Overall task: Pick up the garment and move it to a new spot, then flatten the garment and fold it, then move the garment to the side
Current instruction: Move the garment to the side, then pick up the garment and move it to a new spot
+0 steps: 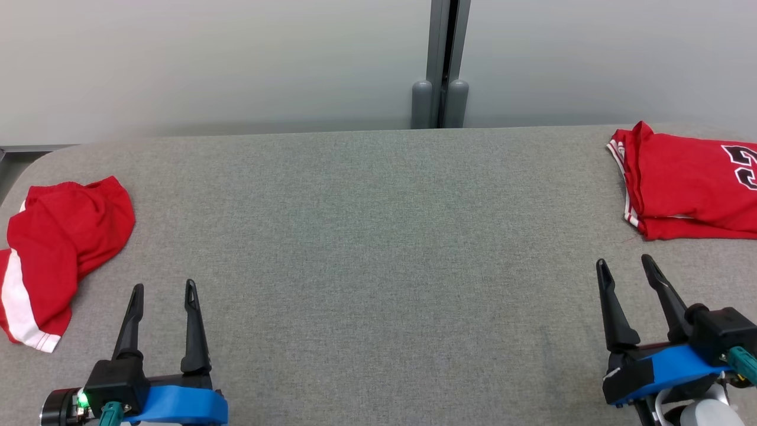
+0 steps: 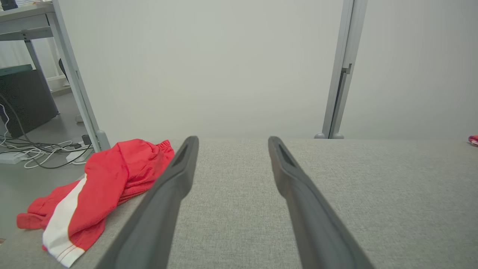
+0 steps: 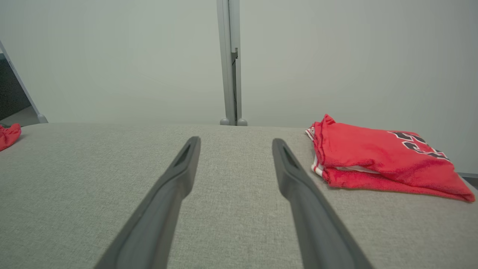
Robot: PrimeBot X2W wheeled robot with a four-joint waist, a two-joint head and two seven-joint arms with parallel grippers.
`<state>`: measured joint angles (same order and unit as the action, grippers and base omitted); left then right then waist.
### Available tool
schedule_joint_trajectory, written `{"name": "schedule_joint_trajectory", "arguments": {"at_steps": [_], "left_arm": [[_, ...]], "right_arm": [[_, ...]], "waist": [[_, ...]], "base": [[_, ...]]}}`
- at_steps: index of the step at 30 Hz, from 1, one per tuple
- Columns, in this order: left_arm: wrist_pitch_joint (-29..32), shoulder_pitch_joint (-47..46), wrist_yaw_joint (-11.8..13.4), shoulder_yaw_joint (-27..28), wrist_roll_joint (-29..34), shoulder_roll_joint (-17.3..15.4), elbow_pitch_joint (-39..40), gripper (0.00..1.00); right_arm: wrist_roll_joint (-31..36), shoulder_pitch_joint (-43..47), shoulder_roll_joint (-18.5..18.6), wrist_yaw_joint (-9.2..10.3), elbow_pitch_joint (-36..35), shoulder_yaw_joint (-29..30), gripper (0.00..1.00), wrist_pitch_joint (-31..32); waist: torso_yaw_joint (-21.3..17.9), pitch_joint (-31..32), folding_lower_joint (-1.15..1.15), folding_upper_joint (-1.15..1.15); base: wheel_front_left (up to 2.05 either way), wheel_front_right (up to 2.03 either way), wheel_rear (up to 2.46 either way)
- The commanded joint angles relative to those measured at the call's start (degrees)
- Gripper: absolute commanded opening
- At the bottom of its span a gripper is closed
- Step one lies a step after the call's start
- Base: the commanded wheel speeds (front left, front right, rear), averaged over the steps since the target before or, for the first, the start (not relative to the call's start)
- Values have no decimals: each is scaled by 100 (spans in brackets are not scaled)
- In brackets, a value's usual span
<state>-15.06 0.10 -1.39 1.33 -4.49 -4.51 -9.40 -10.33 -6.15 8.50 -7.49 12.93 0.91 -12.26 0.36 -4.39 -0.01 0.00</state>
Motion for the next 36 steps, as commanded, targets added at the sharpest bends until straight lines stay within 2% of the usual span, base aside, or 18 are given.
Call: {"name": "schedule_joint_trajectory", "arguments": {"at_steps": [1, 14, 21, 28, 36], "left_arm": [[-15, 66, -8, 12, -5, 3, -20, 100], [-16, 49, -6, 35, 28, -24, -96, 100], [-16, 32, 33, 90, 23, -49, -67, 100], [-16, -29, 62, 172, -6, -105, -26, 100], [-15, 17, 111, 275, -26, -158, 34, 100]], "right_arm": [[69, 148, -71, 0, -131, 67, 100, 65], [248, 493, -277, 0, -579, 231, 100, 373], [265, 515, -344, 0, -631, 148, 100, 417], [266, 485, -387, 0, -639, 74, 100, 424], [271, 461, -373, 0, -624, 57, 100, 439]], "waist": [[2, 5, 1, 0], [68, 51, 1, 0], [272, 50, 1, 0], [719, 13, 1, 0], [1473, -7, 1, 0]], "base": [[0, 0, 0], [0, 0, 0], [0, 0, 0], [0, 0, 0], [0, 0, 0]]}}
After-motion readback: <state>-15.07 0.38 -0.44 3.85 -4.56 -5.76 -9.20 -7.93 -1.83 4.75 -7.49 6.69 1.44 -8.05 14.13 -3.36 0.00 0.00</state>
